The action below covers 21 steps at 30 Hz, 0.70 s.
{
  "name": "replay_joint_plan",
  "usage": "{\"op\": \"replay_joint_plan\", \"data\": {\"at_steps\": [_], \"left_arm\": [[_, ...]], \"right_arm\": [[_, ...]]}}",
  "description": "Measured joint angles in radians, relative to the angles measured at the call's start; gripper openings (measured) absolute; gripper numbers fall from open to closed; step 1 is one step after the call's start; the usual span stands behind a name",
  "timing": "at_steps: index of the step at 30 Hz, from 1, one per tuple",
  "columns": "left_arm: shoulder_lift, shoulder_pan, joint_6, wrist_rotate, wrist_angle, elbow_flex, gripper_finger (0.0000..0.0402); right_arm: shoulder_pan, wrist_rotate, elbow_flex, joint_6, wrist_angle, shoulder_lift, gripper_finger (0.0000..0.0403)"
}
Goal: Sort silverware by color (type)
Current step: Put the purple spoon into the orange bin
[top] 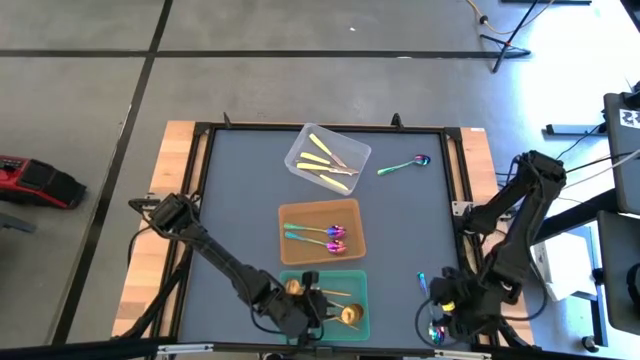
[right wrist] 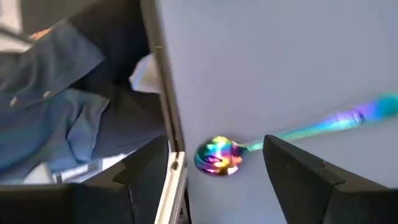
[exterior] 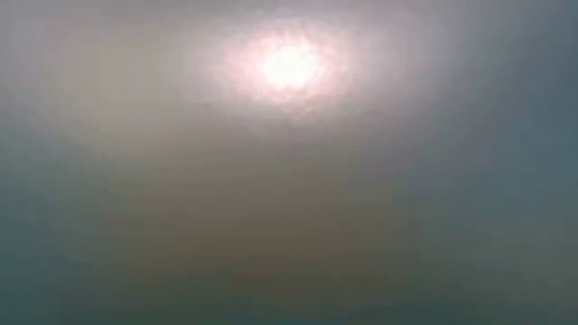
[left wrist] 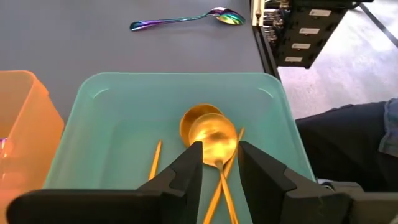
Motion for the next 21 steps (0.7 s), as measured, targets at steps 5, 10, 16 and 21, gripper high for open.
{"op": "replay_joint_plan", "data": {"at_steps": [5,10,16,21], "left_arm": [[0.0,0.006,0.0,0.0,0.0,0.0,0.0095],[0.0,0.014,-0.001,0.0,0.0,0.0,0.0095],[0.0,0.013,-0.018,0.0,0.0,0.0,0.0095],[0.0,0.014,-0.026,-0.002,0.0,0.0,0.0095]], "right_arm": [[0.057,-0.004,0.0,0.235,-0.086,0.041,0.0253],[0.084,-0.064,-0.001,0.333,-0.121,0.123,0.0253],[0.051,-0.037,-0.001,0.33,-0.119,0.219,0.0253],[0.027,-0.023,-0.003,0.287,-0.097,0.299,0.0253]]}}
